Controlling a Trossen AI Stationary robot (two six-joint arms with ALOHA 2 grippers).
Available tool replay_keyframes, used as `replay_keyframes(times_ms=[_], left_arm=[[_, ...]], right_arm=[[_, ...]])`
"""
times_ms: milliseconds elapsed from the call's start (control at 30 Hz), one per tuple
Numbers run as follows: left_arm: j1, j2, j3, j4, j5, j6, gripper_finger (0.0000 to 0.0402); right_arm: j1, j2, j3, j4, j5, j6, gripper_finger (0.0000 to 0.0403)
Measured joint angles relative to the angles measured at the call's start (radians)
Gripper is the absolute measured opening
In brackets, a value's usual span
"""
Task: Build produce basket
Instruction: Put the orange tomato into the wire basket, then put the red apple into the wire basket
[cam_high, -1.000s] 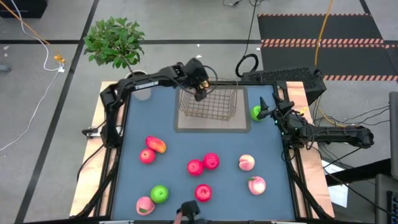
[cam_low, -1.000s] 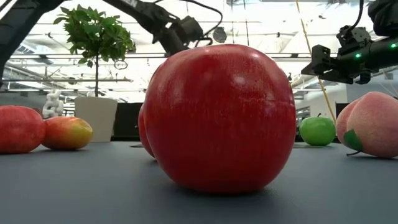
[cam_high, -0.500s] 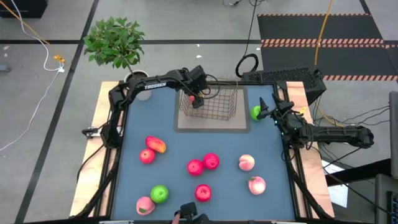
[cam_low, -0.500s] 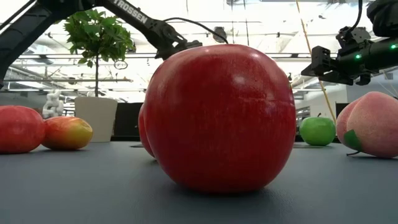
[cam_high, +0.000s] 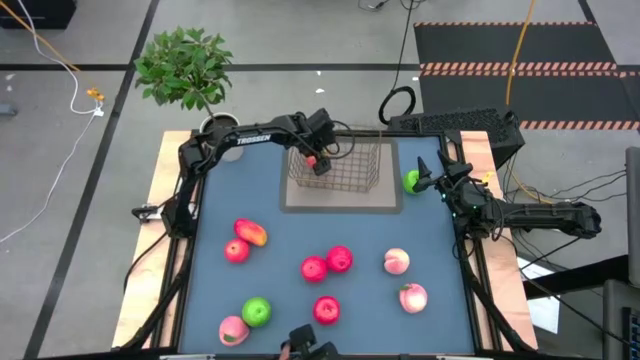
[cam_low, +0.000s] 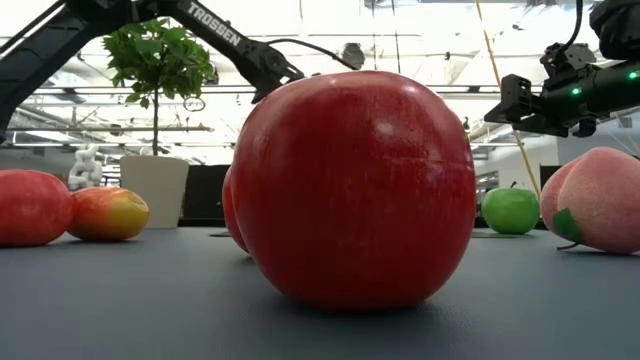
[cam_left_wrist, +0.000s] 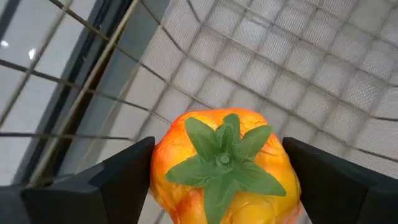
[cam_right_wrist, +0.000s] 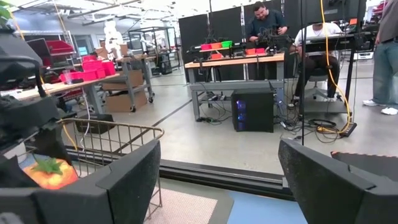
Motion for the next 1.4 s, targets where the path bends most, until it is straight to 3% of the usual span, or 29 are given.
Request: replay_keyframes(times_ms=[300,700,867,1133,1333,1400], left_arm=[[-0.003,-0.003,0.000,-0.012,-0.008,-0.126,0.0396],[-0.012,-0.068,0.000,-0.054,-0.028,-0.062,0.0390],[-0.038,-0.149,0.000,-0.100,-0.048,-0.050,0.0390],[-0.101,-0.258,0.000,-0.108,-0.187,-0.055,0.0390],[-0.099,-0.257,0.000,-0.094,-0.195,-0.095,0.0390],[-0.099,-0.241,0.001,-0.102,-0.170,-0.084,0.0390]], right_arm=[[0.000,0.000,0.000,0.000,0.000,0.000,0.0320],[0.000,0.001,0.000,0.000,-0.008,0.034,0.0320],[0.000,0.001,0.000,0.005,-0.058,0.074,0.0320],[0.000,0.006,0.000,0.013,-0.109,0.089,0.0320],[0.000,0.011,0.000,0.019,-0.258,0.083,0.0320],[-0.001,0.012,0.000,0.045,-0.258,0.062,0.0320]])
